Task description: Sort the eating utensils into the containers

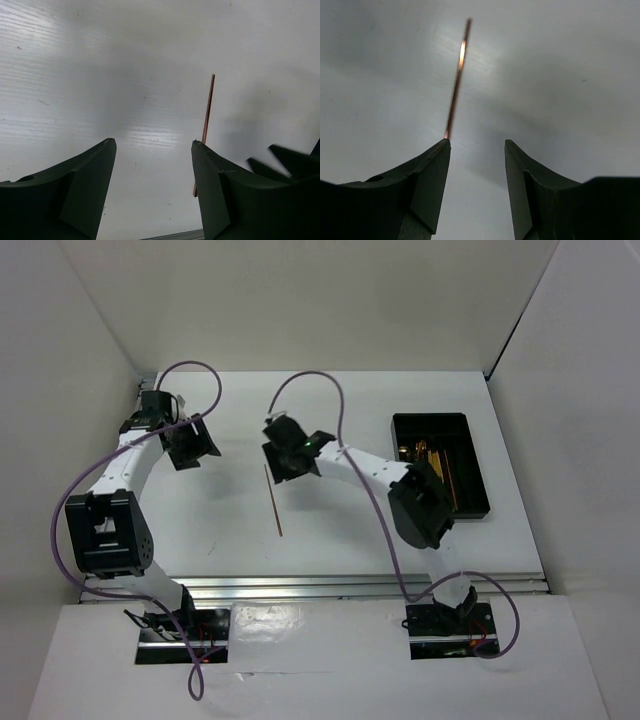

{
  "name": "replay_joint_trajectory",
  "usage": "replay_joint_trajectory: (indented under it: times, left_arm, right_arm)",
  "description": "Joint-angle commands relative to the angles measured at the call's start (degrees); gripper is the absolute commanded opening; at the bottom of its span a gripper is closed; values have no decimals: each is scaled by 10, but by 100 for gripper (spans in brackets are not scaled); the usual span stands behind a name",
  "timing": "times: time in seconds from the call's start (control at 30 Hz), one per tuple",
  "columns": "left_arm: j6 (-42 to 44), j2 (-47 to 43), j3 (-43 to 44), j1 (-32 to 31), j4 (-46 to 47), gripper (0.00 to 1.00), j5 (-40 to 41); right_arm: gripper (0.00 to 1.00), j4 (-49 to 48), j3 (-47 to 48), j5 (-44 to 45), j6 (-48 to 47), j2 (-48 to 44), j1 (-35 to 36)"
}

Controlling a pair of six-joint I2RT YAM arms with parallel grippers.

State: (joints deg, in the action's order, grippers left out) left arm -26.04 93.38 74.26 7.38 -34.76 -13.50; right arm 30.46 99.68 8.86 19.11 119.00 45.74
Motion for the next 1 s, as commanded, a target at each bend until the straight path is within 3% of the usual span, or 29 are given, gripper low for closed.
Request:
replay_joint_trajectory:
  times: [0.0,0.1,0.2,0.6,0.97]
  left_arm:
    - [-22,-27,3,4,-7,75,36]
    - [-33,-40,3,4,-12,77,78]
    - [-38,-45,3,4,-19,78,101]
    - [-38,-40,3,4,-19,78,85]
    - [-38,-40,3,4,-19,78,85]
  right_arm:
    - [55,43,64,49,24,16,46]
    - [55,63,79,55,52,36,60]
    - [49,47,65,12,71,36,60]
    - [47,17,32,-42,76,69,66]
    - [44,22,44,-36,76,99,72]
